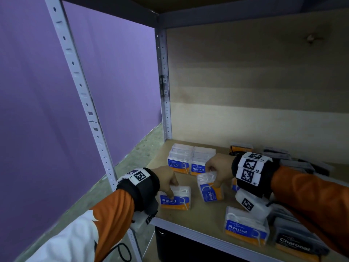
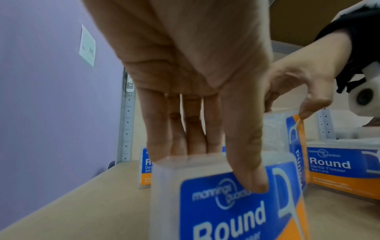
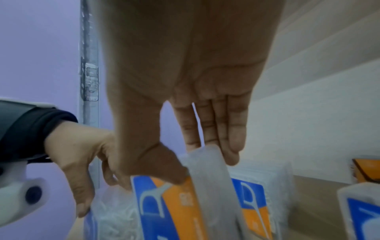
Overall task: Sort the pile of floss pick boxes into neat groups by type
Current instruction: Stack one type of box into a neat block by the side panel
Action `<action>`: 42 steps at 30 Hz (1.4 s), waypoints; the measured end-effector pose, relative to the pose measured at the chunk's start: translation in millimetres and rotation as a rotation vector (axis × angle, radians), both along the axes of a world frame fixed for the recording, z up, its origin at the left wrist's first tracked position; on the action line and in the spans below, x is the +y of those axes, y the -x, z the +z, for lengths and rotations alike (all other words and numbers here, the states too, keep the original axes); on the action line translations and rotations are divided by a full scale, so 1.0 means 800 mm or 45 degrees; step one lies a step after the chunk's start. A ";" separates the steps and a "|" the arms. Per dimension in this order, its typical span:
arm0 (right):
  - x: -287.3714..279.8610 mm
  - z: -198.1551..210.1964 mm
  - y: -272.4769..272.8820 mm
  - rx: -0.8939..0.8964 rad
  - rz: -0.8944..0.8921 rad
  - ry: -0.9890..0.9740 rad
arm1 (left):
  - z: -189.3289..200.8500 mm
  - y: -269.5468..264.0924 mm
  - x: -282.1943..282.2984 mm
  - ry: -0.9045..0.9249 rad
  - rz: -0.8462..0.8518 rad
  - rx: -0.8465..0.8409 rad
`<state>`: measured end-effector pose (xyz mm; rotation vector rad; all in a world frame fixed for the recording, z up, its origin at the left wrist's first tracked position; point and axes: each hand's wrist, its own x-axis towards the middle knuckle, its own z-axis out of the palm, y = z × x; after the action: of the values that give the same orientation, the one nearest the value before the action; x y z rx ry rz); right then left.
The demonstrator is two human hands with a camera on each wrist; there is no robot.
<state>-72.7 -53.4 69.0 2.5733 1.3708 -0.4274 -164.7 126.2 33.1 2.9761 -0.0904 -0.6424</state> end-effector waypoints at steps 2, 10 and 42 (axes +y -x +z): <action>-0.002 -0.003 -0.001 -0.010 -0.027 -0.026 | -0.001 0.001 0.000 -0.001 0.009 -0.010; -0.005 -0.020 -0.010 0.017 -0.153 0.013 | -0.006 0.003 0.003 0.021 0.011 -0.023; -0.014 -0.042 -0.023 0.114 -0.145 0.287 | 0.001 -0.004 0.004 0.072 0.035 0.005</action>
<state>-54.6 -64.4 35.2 2.4787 1.1329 -0.6816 -161.3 129.2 33.9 2.9161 -0.0656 -0.6314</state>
